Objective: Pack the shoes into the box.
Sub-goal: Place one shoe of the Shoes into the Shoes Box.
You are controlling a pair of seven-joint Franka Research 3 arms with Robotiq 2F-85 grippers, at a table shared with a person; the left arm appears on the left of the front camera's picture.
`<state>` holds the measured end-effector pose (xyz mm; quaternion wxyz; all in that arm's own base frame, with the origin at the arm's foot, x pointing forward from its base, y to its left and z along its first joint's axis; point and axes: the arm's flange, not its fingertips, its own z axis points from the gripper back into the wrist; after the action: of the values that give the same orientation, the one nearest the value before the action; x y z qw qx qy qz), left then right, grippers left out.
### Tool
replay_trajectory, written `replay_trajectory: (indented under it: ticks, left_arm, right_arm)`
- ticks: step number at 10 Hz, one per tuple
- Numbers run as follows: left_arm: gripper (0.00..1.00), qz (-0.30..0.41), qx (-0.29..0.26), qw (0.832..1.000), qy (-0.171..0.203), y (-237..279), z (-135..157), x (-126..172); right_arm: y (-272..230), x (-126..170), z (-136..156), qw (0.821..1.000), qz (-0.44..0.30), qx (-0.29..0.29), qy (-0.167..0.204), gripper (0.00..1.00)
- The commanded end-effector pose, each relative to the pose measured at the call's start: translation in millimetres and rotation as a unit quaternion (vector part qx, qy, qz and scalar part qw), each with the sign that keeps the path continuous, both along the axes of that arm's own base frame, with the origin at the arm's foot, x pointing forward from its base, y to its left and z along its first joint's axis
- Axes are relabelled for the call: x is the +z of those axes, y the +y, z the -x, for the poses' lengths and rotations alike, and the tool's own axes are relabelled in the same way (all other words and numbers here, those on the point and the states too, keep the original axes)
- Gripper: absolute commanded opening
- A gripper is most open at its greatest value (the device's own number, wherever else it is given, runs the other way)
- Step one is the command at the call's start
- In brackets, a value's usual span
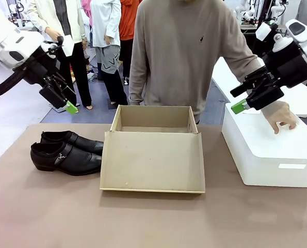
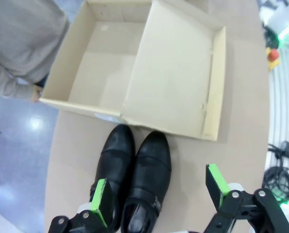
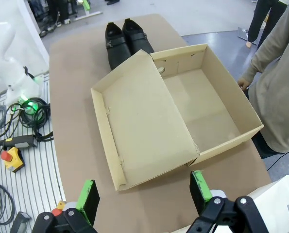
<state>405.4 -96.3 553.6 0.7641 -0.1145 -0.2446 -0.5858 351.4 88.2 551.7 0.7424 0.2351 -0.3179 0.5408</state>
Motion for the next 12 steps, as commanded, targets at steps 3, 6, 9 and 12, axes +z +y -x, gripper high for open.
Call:
replay_trajectory:
  ticks: [3,6,9,12]
  left_arm:
    - [1.0,-0.163,-0.043,0.986,0.008,19.8,-33.5,27.3]
    - [1.0,-0.247,-0.088,0.965,0.027,28.6,-74.1,28.7]
    - [1.0,-0.276,-0.107,0.955,0.022,33.0,-108.2,18.6]
    - [1.0,-0.248,-0.09,0.964,0.028,31.9,-123.3,-3.2]
  right_arm:
    - [0.8,-0.8,-2.8,1.0,-0.012,0.011,-0.009,1.0]
    - [0.8,-0.8,-2.8,1.0,-0.012,0.011,-0.009,1.0]
    - [0.8,-0.8,-2.8,1.0,-0.012,0.011,-0.009,1.0]
    - [0.8,-0.8,-2.8,1.0,-0.012,0.011,-0.009,1.0]
